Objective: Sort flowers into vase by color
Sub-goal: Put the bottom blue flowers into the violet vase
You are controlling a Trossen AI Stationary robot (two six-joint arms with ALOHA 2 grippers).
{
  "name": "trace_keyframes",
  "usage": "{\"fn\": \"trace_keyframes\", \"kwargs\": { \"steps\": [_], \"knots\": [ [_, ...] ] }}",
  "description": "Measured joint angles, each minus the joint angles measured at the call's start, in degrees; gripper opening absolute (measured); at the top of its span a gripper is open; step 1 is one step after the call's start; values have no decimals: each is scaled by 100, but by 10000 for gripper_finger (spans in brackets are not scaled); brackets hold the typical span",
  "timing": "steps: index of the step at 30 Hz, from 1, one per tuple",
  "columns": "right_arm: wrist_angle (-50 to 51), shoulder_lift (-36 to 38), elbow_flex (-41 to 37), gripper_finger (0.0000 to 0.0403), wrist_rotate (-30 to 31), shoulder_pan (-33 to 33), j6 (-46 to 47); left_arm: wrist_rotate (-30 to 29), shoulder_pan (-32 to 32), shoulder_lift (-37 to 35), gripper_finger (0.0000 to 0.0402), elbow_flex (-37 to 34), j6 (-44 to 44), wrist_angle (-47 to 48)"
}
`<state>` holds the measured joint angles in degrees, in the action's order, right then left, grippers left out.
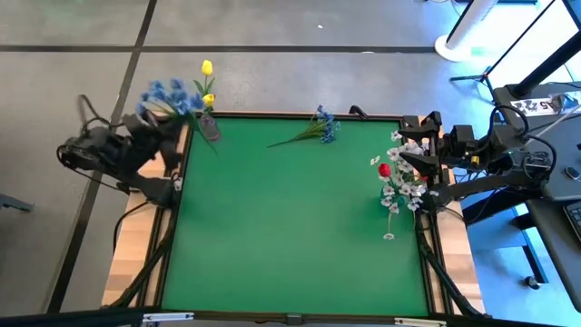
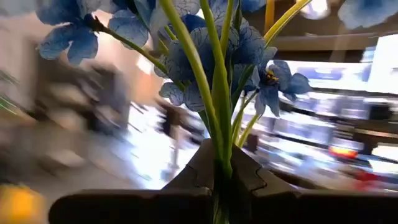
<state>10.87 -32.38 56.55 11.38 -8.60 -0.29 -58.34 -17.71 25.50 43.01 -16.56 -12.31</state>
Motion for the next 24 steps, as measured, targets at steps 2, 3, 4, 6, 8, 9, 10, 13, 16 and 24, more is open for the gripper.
{"fn": "trace_keyframes", "kwargs": {
  "steps": [2, 3, 4, 6, 8, 9, 10, 13, 16, 24],
  "knots": [
    [-2, 0, 0, 273, 0, 0, 0, -235, 221, -72, 6, -121, -1358, -1002],
    [-2, -2, 0, 273, 0, -1, 1, -264, 351, -140, 6, -135, -1958, -1346],
    [-2, -1, 0, 273, -2, 0, 0, -266, 488, -218, 6, -138, -2410, -1598],
    [-2, -2, 0, 273, -2, 0, 1, -204, 777, -349, 6, -125, -2884, -1796],
    [-2, -1, 0, 273, -2, 0, 0, -8, 1073, -381, 6, -218, -2892, -1705],
    [-2, -2, 0, 273, -2, 0, 2, 90, 1234, -375, 6, -316, -2850, -1671],
    [-2, -2, 0, 273, -2, 0, 2, 155, 1390, -370, 6, -443, -2765, -1658],
    [-2, -2, 0, 273, -4, 0, 2, 240, 1907, -333, 6, -914, -2557, -1705],
    [-2, -2, 0, 273, -4, -2, 2, 322, 2555, -278, 6, -1329, -2141, -1656],
    [-2, -2, 0, 273, -30, 0, 2, 1346, 4565, 442, 6, -1851, -1133, -1673]
  ]
}}
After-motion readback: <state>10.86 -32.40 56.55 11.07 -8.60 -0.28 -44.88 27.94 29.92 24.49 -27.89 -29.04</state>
